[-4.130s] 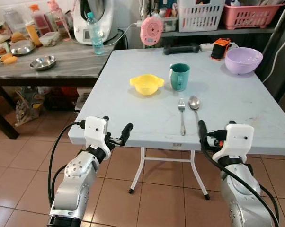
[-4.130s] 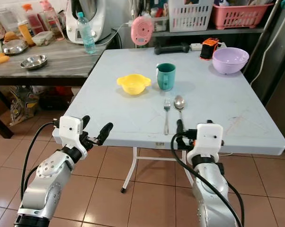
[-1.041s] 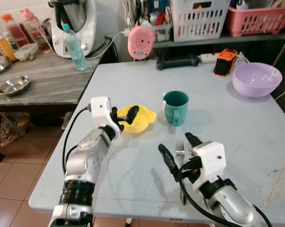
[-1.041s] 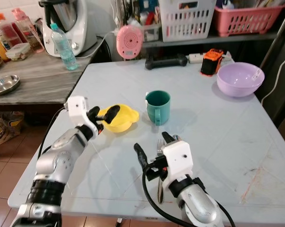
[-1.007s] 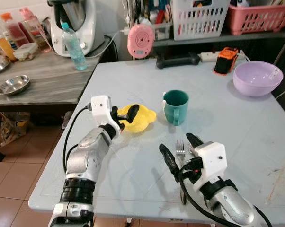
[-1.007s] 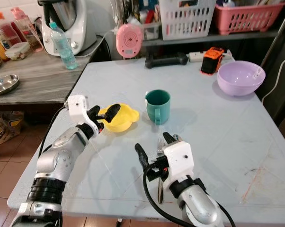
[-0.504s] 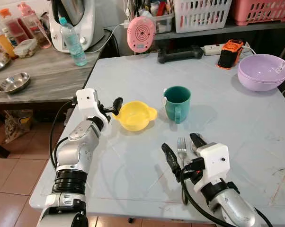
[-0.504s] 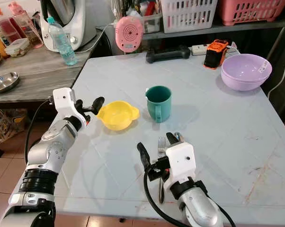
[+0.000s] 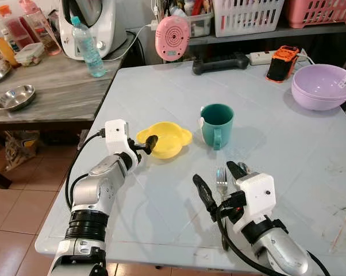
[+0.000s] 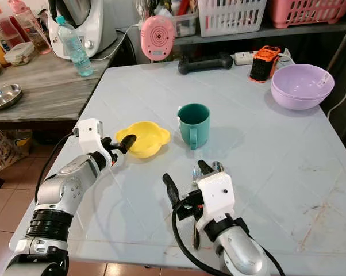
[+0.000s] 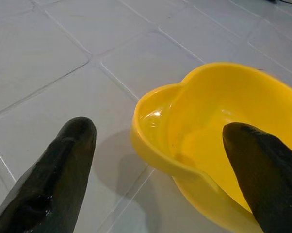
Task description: Setting the table
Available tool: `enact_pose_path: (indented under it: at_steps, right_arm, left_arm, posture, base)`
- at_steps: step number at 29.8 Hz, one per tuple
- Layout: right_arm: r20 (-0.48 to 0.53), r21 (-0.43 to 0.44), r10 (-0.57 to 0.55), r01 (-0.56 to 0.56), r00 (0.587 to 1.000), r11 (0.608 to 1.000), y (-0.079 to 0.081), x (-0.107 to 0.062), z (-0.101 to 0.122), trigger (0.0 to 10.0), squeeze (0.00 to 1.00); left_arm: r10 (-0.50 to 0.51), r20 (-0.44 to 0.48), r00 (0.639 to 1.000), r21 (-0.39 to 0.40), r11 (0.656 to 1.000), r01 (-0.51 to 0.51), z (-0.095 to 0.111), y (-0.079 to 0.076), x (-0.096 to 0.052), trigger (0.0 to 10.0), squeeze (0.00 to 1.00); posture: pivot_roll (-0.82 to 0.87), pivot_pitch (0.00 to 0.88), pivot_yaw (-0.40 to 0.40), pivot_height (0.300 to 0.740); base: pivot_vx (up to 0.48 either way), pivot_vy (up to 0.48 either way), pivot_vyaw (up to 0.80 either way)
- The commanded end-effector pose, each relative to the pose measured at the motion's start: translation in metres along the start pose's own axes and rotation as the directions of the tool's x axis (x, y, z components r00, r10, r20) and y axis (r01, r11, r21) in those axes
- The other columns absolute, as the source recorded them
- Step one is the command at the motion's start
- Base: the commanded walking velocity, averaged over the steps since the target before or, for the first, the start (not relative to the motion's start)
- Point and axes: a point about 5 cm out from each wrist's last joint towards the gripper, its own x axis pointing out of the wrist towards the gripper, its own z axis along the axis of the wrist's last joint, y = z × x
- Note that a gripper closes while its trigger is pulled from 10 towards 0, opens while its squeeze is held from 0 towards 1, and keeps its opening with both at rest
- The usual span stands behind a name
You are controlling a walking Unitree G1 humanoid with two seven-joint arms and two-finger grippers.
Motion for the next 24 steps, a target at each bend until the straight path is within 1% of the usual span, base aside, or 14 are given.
enact_pose_path:
  at_steps: [1, 2, 5, 9, 11, 24]
  right_arm:
    - [-0.018, 0.014, 0.029, -0.029, 0.999, 0.999, 0.0037, 0.0023, -0.0034, 10.0, 0.0]
    - [-0.019, 0.014, 0.03, -0.03, 0.999, 0.999, 0.0035, 0.0027, -0.0037, 10.0, 0.0]
    - [-0.018, 0.015, 0.031, -0.031, 0.999, 0.999, 0.0032, 0.004, -0.0041, 10.0, 0.0]
    - [-0.018, 0.015, 0.031, -0.031, 0.999, 0.999, 0.0023, 0.0049, -0.0044, 10.0, 0.0]
    - [-0.018, 0.012, 0.031, -0.031, 0.999, 0.999, 0.0016, 0.0059, -0.0045, 10.0, 0.0]
    - [-0.018, 0.007, 0.032, -0.032, 0.999, 0.999, 0.0, 0.0092, -0.0058, 10.0, 0.0]
  left_arm:
    - [0.019, -0.039, 0.999, 0.012, 1.0, -0.018, -0.002, 0.0043, -0.001, 3.5, 0.0]
    - [0.02, -0.05, 0.999, 0.009, 1.0, -0.02, -0.0025, 0.0043, -0.001, 0.0, 0.0]
    - [0.008, -0.084, 0.996, -0.005, 1.0, -0.008, -0.0042, 0.0028, -0.0011, 0.0, 0.0]
    - [0.005, -0.106, 0.994, -0.014, 1.0, -0.006, -0.005, 0.0009, -0.0009, 0.0, 0.0]
    - [-0.004, -0.122, 0.993, -0.043, 0.999, -0.001, -0.0065, -0.0014, -0.0003, 0.0, 0.0]
    - [0.007, -0.121, 0.993, -0.089, 0.996, -0.018, -0.0027, 0.0003, -0.0023, 0.0, 0.0]
  posture:
    - [-0.1, 0.074, 0.17, 0.74]
    - [-0.1, 0.073, 0.17, 0.74]
    - [-0.1, 0.07, 0.173, 0.74]
    - [-0.1, 0.064, 0.175, 0.74]
    - [-0.1, 0.063, 0.171, 0.74]
    - [-0.09, 0.056, 0.164, 0.74]
  base:
    - [0.0, 0.0, 0.0]
    - [0.0, 0.0, 0.0]
    - [0.0, 0.0, 0.0]
    - [0.0, 0.0, 0.0]
    - [0.0, 0.0, 0.0]
    - [0.0, 0.0, 0.0]
